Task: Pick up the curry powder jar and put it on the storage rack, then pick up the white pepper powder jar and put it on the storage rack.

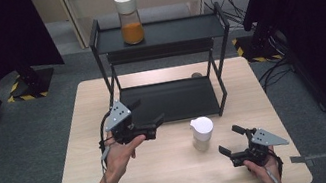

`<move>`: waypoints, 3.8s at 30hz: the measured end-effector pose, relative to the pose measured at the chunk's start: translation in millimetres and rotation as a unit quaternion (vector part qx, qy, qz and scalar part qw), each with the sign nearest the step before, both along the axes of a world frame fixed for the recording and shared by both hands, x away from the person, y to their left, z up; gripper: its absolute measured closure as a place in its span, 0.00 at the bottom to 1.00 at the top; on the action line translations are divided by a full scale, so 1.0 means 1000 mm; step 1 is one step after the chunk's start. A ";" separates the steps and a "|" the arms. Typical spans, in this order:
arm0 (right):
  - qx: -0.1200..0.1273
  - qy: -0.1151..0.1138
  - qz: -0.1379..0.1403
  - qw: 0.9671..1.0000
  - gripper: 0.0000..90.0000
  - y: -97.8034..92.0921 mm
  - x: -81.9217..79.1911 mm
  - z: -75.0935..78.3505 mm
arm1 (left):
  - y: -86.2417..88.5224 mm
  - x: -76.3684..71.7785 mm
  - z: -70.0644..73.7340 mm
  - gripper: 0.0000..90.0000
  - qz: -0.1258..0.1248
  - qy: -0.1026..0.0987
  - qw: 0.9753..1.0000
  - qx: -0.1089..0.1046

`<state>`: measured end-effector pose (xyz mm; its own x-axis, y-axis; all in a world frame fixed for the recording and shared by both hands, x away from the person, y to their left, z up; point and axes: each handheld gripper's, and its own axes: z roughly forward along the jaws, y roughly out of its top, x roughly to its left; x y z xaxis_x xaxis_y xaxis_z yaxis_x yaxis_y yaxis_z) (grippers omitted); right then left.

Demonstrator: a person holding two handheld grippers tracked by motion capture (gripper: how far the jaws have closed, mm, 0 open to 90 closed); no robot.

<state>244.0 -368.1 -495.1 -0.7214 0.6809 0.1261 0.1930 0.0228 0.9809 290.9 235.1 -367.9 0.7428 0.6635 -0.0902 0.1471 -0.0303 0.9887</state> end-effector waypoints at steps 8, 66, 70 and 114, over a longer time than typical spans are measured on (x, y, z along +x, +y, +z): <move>0.001 -0.001 -0.001 1.000 0.01 0.000 0.000 0.000 | -0.003 -0.009 -0.020 0.02 -0.012 0.000 1.000 0.010; 0.002 -0.002 -0.003 1.000 0.01 -0.002 -0.002 0.000 | 0.003 -0.027 -0.128 0.01 -0.056 -0.005 0.998 0.004; 0.003 -0.002 -0.003 1.000 0.01 -0.003 -0.002 -0.001 | 0.003 -0.027 -0.129 0.02 -0.054 -0.001 0.999 0.004; -0.013 -0.013 0.014 1.000 0.01 0.028 0.015 0.010 | 0.008 -0.027 -0.133 0.01 -0.032 0.007 0.999 0.005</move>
<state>258.9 -340.0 -485.2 -0.7423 0.6640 0.0904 0.1674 0.0530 0.9845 263.7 242.7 -500.7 0.7830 0.6147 -0.0947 0.1578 -0.0491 0.9862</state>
